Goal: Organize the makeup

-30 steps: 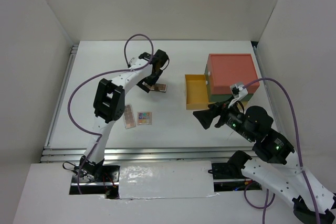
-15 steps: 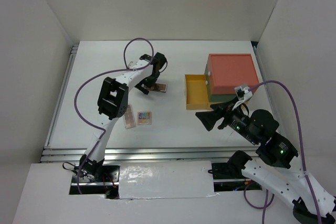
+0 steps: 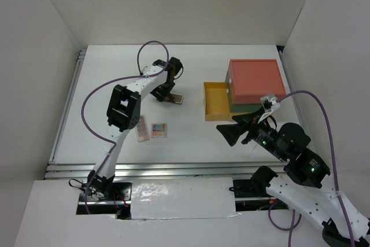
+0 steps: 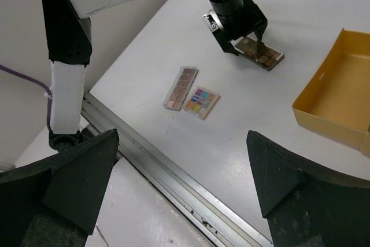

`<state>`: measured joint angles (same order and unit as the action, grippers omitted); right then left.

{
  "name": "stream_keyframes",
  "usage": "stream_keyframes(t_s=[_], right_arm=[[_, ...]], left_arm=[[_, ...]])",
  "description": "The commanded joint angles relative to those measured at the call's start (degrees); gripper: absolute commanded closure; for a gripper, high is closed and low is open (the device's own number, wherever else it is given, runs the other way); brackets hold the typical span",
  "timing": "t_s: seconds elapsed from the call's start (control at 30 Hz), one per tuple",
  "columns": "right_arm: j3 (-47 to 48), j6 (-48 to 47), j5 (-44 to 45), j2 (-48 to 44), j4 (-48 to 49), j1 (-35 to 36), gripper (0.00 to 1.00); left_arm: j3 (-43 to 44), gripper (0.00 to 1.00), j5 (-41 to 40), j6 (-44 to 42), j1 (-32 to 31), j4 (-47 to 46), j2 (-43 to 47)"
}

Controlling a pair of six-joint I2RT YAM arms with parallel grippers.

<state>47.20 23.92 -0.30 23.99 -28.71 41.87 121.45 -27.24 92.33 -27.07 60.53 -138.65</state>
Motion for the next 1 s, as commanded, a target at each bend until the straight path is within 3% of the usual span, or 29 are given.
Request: stream_keyframes(t_s=[0.0,0.2,0.23,0.37,0.47,0.5,0.67,0.8,0.97], right_arm=[[-0.62,-0.63,0.21,-2.53,2.52,0.41,0.0],[-1.06,-0.54,0.21,-4.21,2.52,0.32,0.0],[-0.71,-0.54,0.21,-4.13,2.43,0.32,0.0],[-0.44,-0.72,0.21,-3.68,2.25,0.32,0.0],[-0.44,-0.63,0.21,-3.77,2.08,0.32,0.0],[-0.44,-0.63,0.21,-3.69,1.9,0.32,0.0],[-0.53,-0.54,1.43,-3.69,1.55,0.32,0.0],[-0.27,-0.54,1.7,-2.63,1.2,0.41,0.0],[-0.35,-0.63,1.88,-1.58,1.37,0.41,0.0]], left_arm=[[-2.71,0.29,3.33,-5.84,0.97,0.55,-3.99],[-4.9,0.54,5.62,-12.61,1.93,-0.85,-3.3],[-6.65,0.61,5.71,-14.88,2.02,-3.29,-2.77],[-11.48,0.75,10.0,-23.15,2.2,-15.25,0.48],[-9.83,0.97,14.58,-28.86,2.02,-20.61,-0.21],[-9.48,1.0,15.72,-31.84,1.93,-22.63,-0.22],[-9.47,1.0,18.54,-39.94,1.49,-29.93,3.19],[-15.52,1.0,19.42,-45.39,1.14,-39.95,10.05],[-16.24,1.0,22.57,-48.73,1.14,-40.58,14.37]])
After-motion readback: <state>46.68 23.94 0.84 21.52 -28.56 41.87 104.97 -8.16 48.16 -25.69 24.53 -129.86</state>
